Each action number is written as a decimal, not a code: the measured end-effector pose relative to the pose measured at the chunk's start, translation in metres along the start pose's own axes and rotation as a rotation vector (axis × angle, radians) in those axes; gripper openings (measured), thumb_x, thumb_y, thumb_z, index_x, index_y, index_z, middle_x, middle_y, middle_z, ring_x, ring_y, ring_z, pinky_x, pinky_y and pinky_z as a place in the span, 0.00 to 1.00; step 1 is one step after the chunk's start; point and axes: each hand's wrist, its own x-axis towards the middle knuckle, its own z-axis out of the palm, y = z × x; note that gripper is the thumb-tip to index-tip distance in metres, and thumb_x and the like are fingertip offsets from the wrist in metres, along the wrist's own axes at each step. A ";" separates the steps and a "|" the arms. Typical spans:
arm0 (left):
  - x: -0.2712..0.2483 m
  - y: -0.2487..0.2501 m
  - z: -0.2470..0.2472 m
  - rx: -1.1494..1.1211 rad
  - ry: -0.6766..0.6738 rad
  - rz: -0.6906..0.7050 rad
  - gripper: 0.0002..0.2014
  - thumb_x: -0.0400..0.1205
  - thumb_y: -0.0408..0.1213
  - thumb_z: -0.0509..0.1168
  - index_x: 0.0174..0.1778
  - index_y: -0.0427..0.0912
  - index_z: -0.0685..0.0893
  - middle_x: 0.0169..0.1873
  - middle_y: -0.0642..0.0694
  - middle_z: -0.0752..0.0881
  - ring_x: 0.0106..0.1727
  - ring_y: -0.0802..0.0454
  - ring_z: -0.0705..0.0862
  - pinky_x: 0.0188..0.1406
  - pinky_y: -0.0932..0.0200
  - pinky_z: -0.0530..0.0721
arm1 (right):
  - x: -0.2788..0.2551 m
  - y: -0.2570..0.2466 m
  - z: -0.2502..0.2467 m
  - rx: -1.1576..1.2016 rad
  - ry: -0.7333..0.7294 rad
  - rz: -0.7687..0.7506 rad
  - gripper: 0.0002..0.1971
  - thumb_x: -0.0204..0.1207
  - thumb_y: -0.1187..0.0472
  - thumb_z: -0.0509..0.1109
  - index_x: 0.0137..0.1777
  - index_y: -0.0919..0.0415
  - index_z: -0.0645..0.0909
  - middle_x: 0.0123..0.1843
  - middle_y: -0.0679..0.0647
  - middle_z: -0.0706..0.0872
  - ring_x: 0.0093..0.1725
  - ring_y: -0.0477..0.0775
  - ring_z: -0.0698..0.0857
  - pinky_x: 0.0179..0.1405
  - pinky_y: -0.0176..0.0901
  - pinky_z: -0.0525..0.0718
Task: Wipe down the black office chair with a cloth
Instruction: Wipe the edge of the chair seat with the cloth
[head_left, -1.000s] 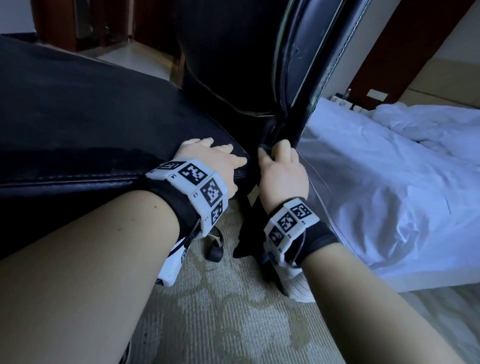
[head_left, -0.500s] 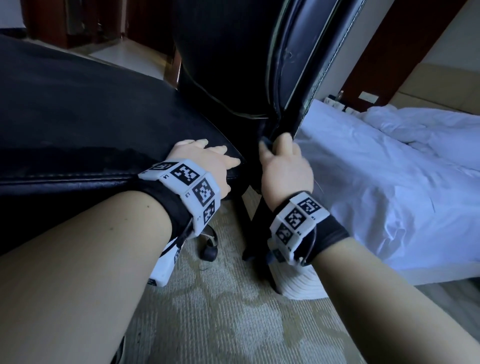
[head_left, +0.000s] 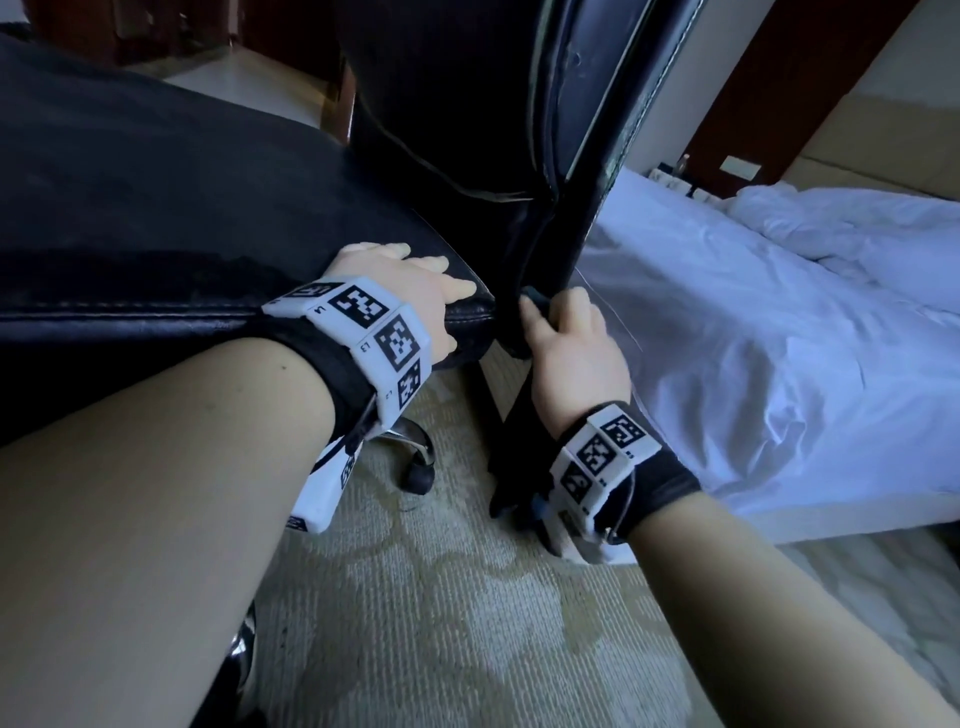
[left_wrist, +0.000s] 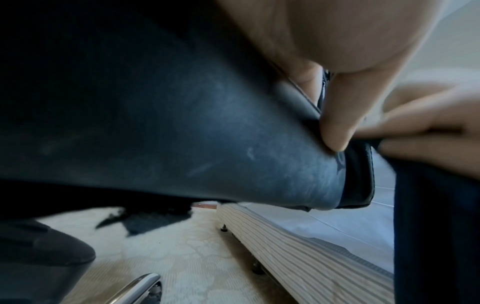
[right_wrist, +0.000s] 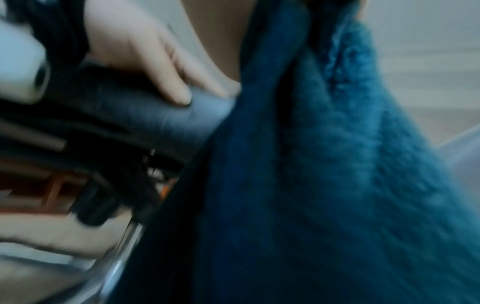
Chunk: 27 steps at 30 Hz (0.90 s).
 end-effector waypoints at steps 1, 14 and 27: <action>0.000 0.000 0.000 0.008 0.001 0.001 0.29 0.82 0.59 0.53 0.79 0.67 0.51 0.81 0.59 0.50 0.82 0.52 0.48 0.78 0.54 0.48 | -0.002 0.006 -0.001 0.144 0.068 0.066 0.12 0.83 0.57 0.55 0.63 0.48 0.72 0.60 0.55 0.72 0.58 0.60 0.72 0.48 0.49 0.71; 0.000 -0.001 0.003 0.017 0.047 -0.003 0.29 0.81 0.59 0.53 0.78 0.67 0.51 0.81 0.60 0.51 0.82 0.52 0.50 0.78 0.52 0.49 | -0.012 0.010 0.010 0.874 0.238 0.385 0.16 0.72 0.37 0.66 0.34 0.43 0.65 0.32 0.37 0.73 0.32 0.34 0.73 0.37 0.36 0.71; -0.001 -0.004 0.008 -0.055 0.128 -0.004 0.28 0.80 0.57 0.56 0.76 0.70 0.56 0.80 0.63 0.55 0.82 0.57 0.50 0.79 0.54 0.49 | -0.007 -0.005 0.051 0.541 0.030 0.335 0.20 0.84 0.59 0.55 0.75 0.54 0.64 0.68 0.61 0.69 0.65 0.64 0.71 0.57 0.49 0.71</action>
